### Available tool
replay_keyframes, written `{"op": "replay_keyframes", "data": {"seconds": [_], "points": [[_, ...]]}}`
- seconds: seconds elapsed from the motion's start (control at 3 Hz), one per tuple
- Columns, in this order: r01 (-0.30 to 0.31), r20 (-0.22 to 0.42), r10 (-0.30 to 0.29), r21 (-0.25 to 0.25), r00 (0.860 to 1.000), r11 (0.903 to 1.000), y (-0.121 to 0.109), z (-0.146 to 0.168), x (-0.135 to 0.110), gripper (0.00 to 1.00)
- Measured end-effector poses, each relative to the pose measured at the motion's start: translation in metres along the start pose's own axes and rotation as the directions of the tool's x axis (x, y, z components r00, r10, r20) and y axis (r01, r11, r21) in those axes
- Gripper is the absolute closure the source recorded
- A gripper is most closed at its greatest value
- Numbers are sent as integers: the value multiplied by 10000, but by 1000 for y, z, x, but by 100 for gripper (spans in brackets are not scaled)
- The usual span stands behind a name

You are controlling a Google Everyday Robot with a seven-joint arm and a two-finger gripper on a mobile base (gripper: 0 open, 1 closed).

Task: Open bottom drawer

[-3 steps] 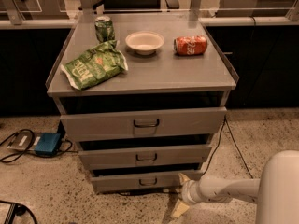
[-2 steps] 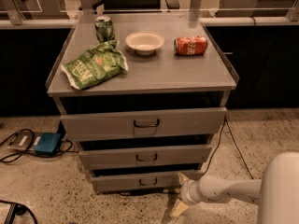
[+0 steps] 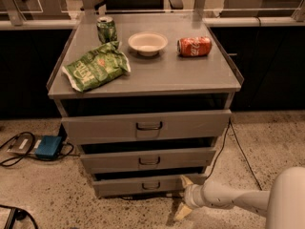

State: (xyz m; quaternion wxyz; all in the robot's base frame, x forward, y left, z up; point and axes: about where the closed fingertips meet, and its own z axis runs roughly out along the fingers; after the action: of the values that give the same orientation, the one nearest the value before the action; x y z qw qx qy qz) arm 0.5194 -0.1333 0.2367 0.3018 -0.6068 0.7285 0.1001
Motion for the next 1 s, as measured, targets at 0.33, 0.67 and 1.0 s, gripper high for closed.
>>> {"op": "replay_keyframes", "data": {"seconds": [0.33, 0.67, 1.0], "points": [[-91, -173, 94, 219, 9998, 9997, -8, 8, 15, 0], [-193, -483, 211, 368, 9986, 9991, -23, 19, 32, 0], [-236, -673, 261, 379, 9974, 9990, -40, 34, 43, 0]]}}
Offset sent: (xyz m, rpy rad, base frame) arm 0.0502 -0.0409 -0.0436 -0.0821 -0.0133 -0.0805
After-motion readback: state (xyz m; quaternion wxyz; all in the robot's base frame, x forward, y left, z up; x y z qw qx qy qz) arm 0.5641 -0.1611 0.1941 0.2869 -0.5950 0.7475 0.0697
